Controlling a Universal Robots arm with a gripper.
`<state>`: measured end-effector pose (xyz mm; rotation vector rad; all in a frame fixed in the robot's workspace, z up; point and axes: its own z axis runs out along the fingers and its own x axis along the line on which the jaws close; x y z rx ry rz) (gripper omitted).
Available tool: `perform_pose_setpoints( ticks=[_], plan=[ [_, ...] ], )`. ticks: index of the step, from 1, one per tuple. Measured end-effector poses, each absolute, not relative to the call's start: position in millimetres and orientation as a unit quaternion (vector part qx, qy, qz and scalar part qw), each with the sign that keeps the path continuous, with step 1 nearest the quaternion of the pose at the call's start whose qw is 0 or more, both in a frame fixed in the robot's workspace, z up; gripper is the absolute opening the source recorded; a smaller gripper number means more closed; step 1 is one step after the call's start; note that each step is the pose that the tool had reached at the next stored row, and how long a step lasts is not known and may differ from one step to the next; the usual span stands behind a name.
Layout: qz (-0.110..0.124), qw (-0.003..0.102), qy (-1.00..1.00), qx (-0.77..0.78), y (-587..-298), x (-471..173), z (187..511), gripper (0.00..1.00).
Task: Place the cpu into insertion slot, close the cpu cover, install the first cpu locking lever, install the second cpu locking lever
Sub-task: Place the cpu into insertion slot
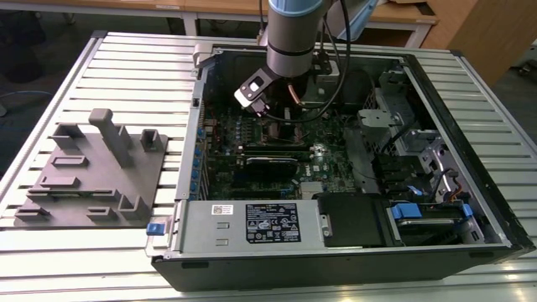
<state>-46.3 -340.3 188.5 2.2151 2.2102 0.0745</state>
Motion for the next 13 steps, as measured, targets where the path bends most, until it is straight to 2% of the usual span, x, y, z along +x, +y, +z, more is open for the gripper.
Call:
perform_pose_setpoints(
  ticks=[13],
  plan=[
    [0.025, 0.006, 0.706, 0.708, -340, -46, 199, 0.55]
  ],
)
